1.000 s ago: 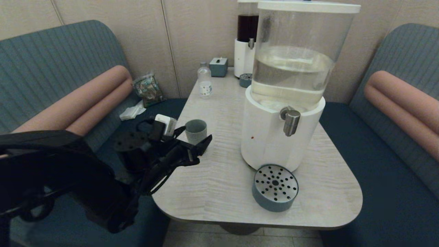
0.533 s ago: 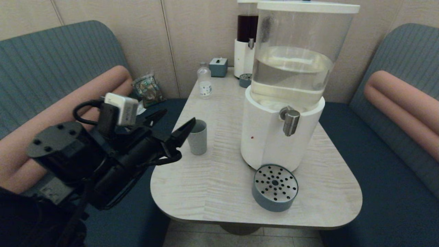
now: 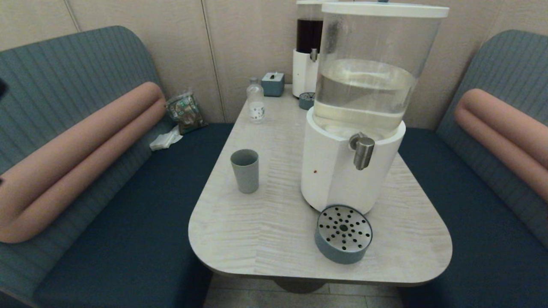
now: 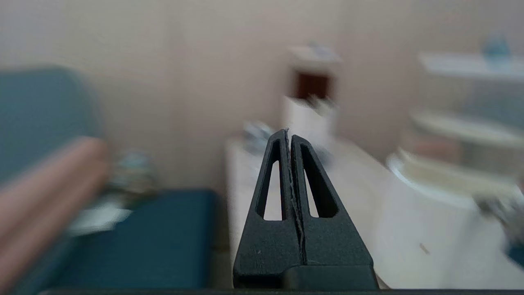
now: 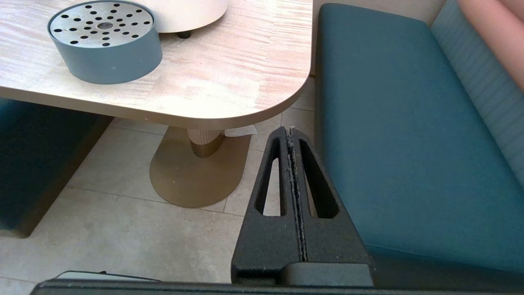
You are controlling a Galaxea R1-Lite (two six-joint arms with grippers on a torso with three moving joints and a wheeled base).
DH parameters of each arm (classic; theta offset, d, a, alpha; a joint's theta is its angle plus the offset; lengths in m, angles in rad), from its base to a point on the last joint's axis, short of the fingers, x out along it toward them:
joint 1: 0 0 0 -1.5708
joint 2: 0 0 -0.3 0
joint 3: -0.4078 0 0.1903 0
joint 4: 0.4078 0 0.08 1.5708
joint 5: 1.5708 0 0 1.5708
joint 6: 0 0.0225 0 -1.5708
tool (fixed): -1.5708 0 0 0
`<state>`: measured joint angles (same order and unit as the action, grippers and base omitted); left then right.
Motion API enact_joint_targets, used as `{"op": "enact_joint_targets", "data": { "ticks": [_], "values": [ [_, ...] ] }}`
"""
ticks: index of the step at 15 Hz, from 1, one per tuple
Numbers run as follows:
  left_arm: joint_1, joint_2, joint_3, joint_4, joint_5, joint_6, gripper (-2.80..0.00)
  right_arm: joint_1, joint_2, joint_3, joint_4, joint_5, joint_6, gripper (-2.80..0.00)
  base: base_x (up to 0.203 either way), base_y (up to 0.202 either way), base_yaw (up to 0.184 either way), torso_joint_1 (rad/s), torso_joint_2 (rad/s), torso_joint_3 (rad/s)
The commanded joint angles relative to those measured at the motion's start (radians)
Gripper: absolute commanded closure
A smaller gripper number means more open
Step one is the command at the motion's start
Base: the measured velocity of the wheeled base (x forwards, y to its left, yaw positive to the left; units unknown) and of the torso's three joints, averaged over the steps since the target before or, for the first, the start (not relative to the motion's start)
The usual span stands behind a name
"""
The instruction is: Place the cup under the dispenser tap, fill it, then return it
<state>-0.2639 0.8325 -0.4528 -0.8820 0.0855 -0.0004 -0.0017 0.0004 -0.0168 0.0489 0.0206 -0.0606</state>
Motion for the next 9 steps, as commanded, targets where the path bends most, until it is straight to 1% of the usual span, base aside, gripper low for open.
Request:
{"op": "enact_joint_targets", "data": {
  "ticks": [1, 2, 4, 5, 6, 7, 8, 9],
  "values": [
    [0.096, -0.297, 0.012, 0.097, -0.001, -0.023, 0.00, 0.000, 0.000, 0.000, 0.000, 0.001, -0.001, 0.00, 0.000, 0.000, 0.000, 0.000, 0.00, 0.000],
    [0.141, -0.400, 0.031, 0.153, -0.016, -0.038, 0.00, 0.000, 0.000, 0.000, 0.000, 0.001, -0.001, 0.00, 0.000, 0.000, 0.000, 0.000, 0.00, 0.000],
    [0.197, -0.613, 0.095, 0.271, -0.046, -0.054, 0.00, 0.000, 0.000, 0.000, 0.000, 0.001, -0.001, 0.00, 0.000, 0.000, 0.000, 0.000, 0.00, 0.000],
    [0.216, -0.720, 0.141, 0.335, -0.049, -0.051, 0.00, -0.001, -0.002, 0.000, 0.000, 0.001, 0.001, 0.00, 0.000, 0.000, 0.000, 0.000, 0.00, 0.000],
    [0.230, -0.796, 0.207, 0.360, -0.034, -0.042, 0.00, 0.000, -0.001, 0.000, 0.000, 0.001, 0.001, 0.00, 0.000, 0.000, 0.000, 0.000, 0.00, 0.000],
    [0.241, -0.836, 0.304, 0.396, -0.017, -0.026, 0.00, 0.000, 0.000, 0.000, 0.000, 0.001, 0.001, 0.00, 0.000, 0.000, 0.000, 0.000, 0.00, 0.000],
    [0.249, -0.846, 0.397, 0.479, 0.000, -0.005, 0.00, 0.000, 0.000, 0.000, 0.000, 0.001, 0.001, 0.00, 0.000, 0.000, 0.000, 0.000, 0.00, 0.000],
    [0.257, -0.840, 0.448, 0.630, 0.017, 0.014, 0.00, 0.000, 0.000, 0.000, 0.000, 0.001, 0.001, 0.00, 0.000, 0.000, 0.000, 0.000, 0.00, 0.000]
  ]
}}
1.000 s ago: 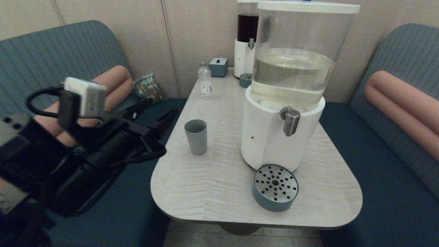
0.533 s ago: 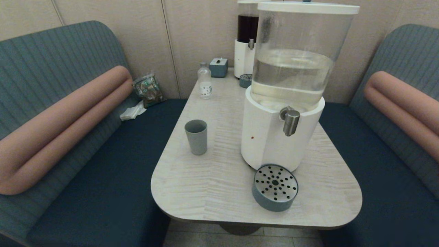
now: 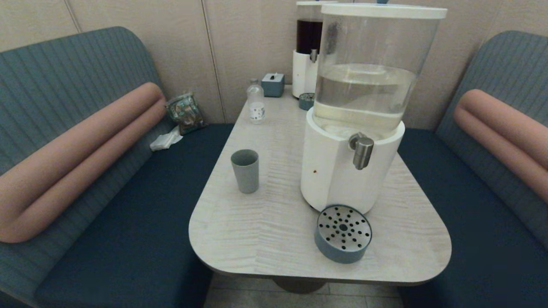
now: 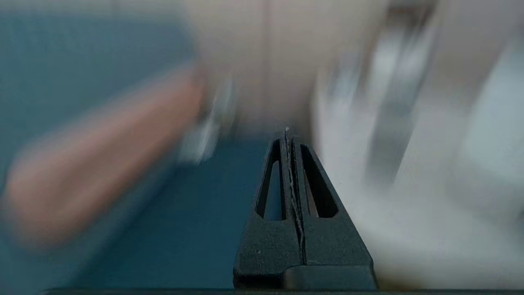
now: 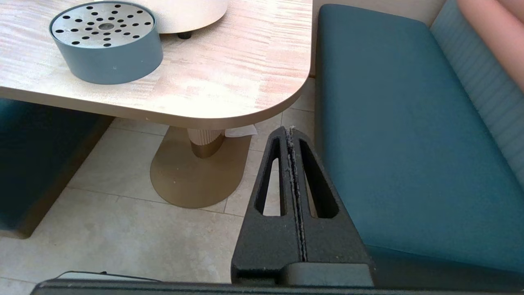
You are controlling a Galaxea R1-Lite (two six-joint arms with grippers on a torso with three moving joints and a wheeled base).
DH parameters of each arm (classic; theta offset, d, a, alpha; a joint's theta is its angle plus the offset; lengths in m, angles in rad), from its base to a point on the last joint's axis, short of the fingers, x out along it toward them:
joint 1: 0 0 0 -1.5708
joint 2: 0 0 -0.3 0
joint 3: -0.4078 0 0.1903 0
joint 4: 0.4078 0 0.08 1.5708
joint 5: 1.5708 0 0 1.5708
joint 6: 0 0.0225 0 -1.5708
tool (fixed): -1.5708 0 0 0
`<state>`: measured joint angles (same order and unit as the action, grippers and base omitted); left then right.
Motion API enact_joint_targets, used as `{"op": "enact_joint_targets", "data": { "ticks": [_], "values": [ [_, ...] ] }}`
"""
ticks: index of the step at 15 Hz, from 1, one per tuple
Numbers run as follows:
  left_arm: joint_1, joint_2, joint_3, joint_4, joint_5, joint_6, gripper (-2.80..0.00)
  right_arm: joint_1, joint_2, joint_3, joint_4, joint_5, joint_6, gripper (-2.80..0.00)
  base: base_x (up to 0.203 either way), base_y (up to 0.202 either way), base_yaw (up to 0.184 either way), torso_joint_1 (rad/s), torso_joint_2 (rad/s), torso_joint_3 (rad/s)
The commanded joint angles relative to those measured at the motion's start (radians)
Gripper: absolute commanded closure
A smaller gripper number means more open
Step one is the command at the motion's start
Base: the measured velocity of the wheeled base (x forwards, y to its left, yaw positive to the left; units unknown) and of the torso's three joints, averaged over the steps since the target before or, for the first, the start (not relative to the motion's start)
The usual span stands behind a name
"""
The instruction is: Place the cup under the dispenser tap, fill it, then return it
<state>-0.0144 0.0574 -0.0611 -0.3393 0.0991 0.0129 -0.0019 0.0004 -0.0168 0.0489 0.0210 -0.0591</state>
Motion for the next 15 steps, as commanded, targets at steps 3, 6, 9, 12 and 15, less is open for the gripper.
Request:
{"op": "enact_joint_targets", "data": {
  "ticks": [3, 6, 9, 12, 15],
  "values": [
    [0.021, -0.056, 0.040, 0.396, -0.109, 0.021, 0.00, 0.000, -0.002, 0.000, 0.000, 0.000, -0.001, 0.00, 0.000, 0.000, 0.000, 0.000, 0.00, 0.000],
    [0.022, -0.056, 0.040, 0.403, -0.109, 0.006, 0.00, -0.001, -0.002, 0.000, 0.000, 0.000, -0.001, 0.00, 0.000, 0.000, 0.000, 0.000, 0.00, 0.000],
    [0.022, -0.056, 0.046, 0.382, -0.108, 0.004, 0.00, 0.000, -0.002, 0.000, 0.000, -0.001, -0.001, 0.00, 0.000, 0.000, 0.000, 0.000, 0.00, 0.000],
    [0.022, -0.056, 0.046, 0.382, -0.108, 0.004, 0.00, -0.001, -0.001, 0.000, 0.000, -0.007, -0.001, 0.00, 0.000, 0.000, 0.000, 0.000, 0.00, 0.000],
    [0.022, -0.056, 0.046, 0.382, -0.108, 0.004, 0.00, 0.000, -0.002, 0.000, 0.000, -0.006, 0.001, 0.00, 0.000, 0.000, 0.000, 0.000, 0.00, 0.000]
  ]
}}
